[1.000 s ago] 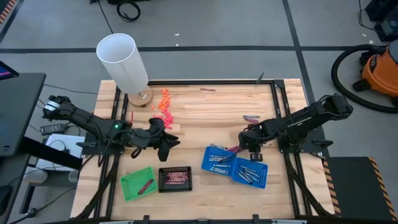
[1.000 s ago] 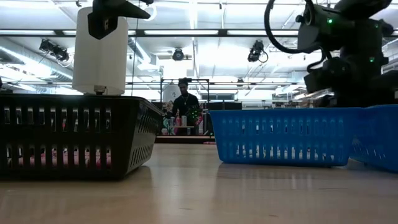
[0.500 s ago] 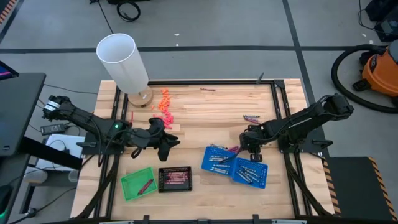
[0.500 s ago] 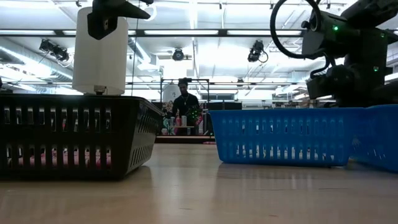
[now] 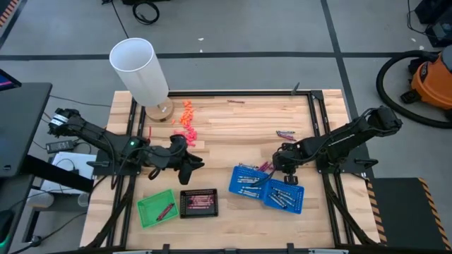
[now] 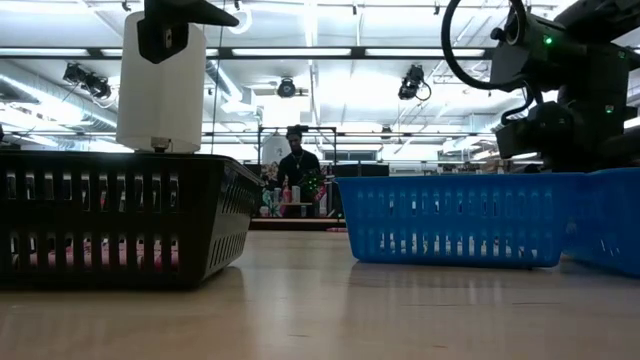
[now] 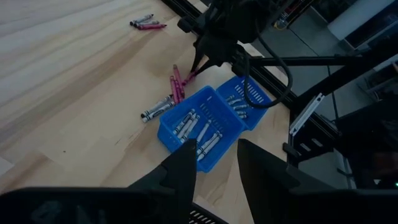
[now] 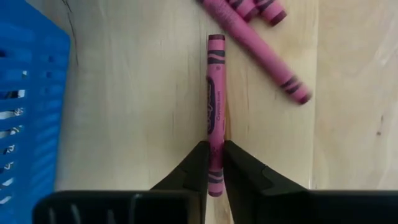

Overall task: Sort crayons
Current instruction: Put the red crayon into the green bin

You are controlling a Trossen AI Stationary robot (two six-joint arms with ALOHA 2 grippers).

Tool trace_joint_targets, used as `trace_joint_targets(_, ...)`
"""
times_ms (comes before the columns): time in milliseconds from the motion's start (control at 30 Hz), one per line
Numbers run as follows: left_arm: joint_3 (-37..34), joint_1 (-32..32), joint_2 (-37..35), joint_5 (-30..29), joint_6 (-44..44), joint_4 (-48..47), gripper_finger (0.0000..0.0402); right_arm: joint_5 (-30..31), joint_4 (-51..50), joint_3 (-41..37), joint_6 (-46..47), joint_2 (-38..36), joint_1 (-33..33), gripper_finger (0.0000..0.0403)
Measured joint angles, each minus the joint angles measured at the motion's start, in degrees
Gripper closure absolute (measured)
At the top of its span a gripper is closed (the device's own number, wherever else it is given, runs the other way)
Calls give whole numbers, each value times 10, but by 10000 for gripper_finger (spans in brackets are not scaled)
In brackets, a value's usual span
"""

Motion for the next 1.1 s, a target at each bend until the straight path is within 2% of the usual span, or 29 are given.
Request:
trace_joint_targets(333, 0, 0, 0, 1, 0, -1, 276, -22, -23, 21, 19, 4, 3, 364)
trace_joint_targets(467, 0, 0, 0, 1, -1, -11, 276, -30, -53, 59, 19, 4, 4, 364)
trace_joint_targets(767, 0, 0, 0, 1, 3, -47, 276, 2, -100, 161, 33, 3, -4, 364)
trace_joint_targets(933, 0, 0, 0, 1, 3, -65, 276, -29, -78, 211, 52, 3, -9, 364)
trace_joint_targets(1033, 0, 0, 0, 3, -4, -65, 276, -74, -11, 215, 77, 3, -10, 364)
trace_joint_targets(1100, 0, 0, 0, 32, -11, -66, 276, -92, 42, 215, 94, 5, -9, 364)
